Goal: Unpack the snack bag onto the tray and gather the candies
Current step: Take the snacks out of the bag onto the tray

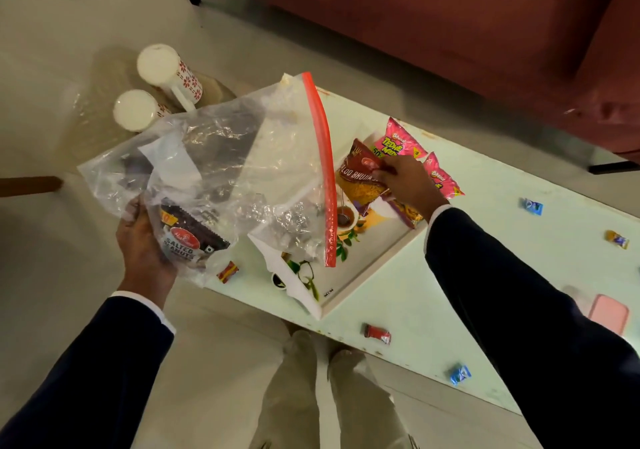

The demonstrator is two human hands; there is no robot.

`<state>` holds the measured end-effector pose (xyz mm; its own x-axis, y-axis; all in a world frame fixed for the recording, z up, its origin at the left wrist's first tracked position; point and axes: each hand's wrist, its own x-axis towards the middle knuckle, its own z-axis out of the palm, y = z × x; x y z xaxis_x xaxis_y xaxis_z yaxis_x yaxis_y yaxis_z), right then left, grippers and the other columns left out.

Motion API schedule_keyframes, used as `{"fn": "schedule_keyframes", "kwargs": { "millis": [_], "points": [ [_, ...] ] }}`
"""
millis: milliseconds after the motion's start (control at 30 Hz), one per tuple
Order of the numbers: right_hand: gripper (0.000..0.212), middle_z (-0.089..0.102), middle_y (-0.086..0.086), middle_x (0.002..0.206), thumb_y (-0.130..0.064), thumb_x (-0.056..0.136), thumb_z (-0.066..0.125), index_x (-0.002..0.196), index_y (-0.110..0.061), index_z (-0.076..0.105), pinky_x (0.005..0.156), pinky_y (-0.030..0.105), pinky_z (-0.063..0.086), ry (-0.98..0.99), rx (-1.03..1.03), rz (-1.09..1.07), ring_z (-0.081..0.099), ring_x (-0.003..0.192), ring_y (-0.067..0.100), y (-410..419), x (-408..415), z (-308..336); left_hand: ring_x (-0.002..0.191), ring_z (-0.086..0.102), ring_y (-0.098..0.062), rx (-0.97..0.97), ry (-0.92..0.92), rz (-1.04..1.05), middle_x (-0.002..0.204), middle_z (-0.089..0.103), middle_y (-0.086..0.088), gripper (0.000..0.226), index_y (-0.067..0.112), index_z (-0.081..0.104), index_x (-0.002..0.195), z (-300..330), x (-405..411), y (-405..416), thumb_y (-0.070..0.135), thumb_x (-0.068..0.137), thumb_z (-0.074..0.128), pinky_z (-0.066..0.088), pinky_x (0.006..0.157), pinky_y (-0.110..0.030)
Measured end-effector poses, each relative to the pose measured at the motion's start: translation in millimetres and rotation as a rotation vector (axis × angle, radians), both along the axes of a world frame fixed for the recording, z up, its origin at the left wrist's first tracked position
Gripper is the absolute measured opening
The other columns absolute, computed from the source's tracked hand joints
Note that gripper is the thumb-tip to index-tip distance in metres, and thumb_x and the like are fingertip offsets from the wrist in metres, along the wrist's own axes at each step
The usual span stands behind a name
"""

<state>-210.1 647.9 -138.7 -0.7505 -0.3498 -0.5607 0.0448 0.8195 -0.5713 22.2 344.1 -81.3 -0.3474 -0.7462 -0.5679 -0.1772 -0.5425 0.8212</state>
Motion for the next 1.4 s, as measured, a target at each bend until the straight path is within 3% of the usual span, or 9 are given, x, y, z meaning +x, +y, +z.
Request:
{"fn": "schedule_keyframes", "kwargs": {
  "millis": [100,233,333,433,567,800,1000,1267,1400],
  "points": [
    [0.023,0.072,0.006,0.109,-0.017,0.098,0.062,0.118,-0.01,0.069,0.066,0.026,0.054,0.124,0.018,-0.094,0.066,0.08,0.019,-3,0,-12,0.128,0.058,-0.045,0.009,-0.04,0.039,0.14,0.059,-0.02,0.015,0.021,0.057,0.119,-7,7,-5,0.02,0.105,0.052,0.051,0.101,-0.062],
    [0.018,0.073,0.002,0.108,-0.013,0.091,0.058,0.103,-0.018,0.071,0.079,0.037,0.058,0.295,0.164,-0.292,0.067,0.094,0.024,3,8,-15,0.113,0.062,-0.036,0.003,-0.027,0.04,0.124,0.06,-0.016,0.009,0.022,0.062,0.102,-19,11,-6,0.017,0.104,0.055,0.057,0.094,-0.051],
    [0.019,0.073,0.003,0.105,-0.007,0.09,0.057,0.102,-0.014,0.071,0.074,0.023,0.051,0.292,0.081,-0.329,0.067,0.092,0.019,9,15,-6,0.1,0.067,-0.031,-0.014,-0.03,0.001,0.112,0.067,-0.014,0.013,0.016,0.066,0.113,-26,12,-3,0.018,0.103,0.058,0.057,0.094,-0.046],
    [0.015,0.072,0.004,0.095,-0.003,0.092,0.061,0.103,-0.009,0.07,0.067,0.015,0.049,0.052,-0.139,-0.318,0.065,0.077,0.01,6,27,15,0.106,0.066,-0.037,0.006,-0.049,-0.039,0.12,0.068,-0.022,0.033,0.001,0.063,0.128,-32,7,3,0.019,0.1,0.064,0.056,0.096,-0.052],
    [0.015,0.073,0.005,0.083,0.003,0.094,0.06,0.106,0.0,0.069,0.06,0.025,0.056,-0.265,-0.443,-0.244,0.069,0.066,0.013,1,61,50,0.078,0.073,-0.02,0.027,-0.022,-0.126,0.087,0.077,0.0,0.009,0.018,0.07,0.098,-34,-4,19,0.016,0.101,0.062,0.062,0.074,-0.034],
    [0.035,0.067,-0.02,0.095,0.0,0.093,0.057,0.112,-0.03,0.059,0.062,0.007,0.048,0.128,-0.509,-0.463,0.062,0.075,-0.003,19,107,85,0.082,0.076,-0.013,0.015,-0.014,-0.409,0.088,0.079,0.006,0.028,0.022,0.077,0.097,-40,-9,48,0.019,0.107,0.051,0.061,0.072,-0.028],
    [0.033,0.059,-0.012,0.099,0.001,0.091,0.063,0.1,-0.03,0.059,0.073,0.01,0.047,0.383,-0.43,-0.349,0.058,0.086,-0.003,55,107,94,0.094,0.072,-0.024,0.07,-0.009,-0.428,0.096,0.075,-0.002,0.017,0.025,0.077,0.09,-39,-20,61,0.04,0.083,0.074,0.056,0.088,-0.044],
    [0.047,0.069,0.005,0.077,0.01,0.094,0.042,0.12,-0.016,0.07,0.057,0.028,0.051,-0.241,-0.542,-0.378,0.06,0.059,0.015,86,101,101,0.088,0.075,-0.019,-0.015,-0.055,-0.49,0.089,0.077,0.004,0.007,0.024,0.075,0.091,-48,-26,73,0.022,0.096,0.07,0.06,0.076,-0.036],
    [0.045,0.072,0.009,0.117,-0.004,0.093,0.066,0.136,-0.017,0.06,0.085,0.035,0.057,-0.527,-0.566,-0.287,0.069,0.101,0.022,88,110,96,0.087,0.064,-0.031,-0.007,-0.05,-0.502,0.085,0.07,-0.006,0.011,0.013,0.068,0.096,-50,-29,79,0.013,0.104,0.059,0.053,0.087,-0.048]
  ]
}}
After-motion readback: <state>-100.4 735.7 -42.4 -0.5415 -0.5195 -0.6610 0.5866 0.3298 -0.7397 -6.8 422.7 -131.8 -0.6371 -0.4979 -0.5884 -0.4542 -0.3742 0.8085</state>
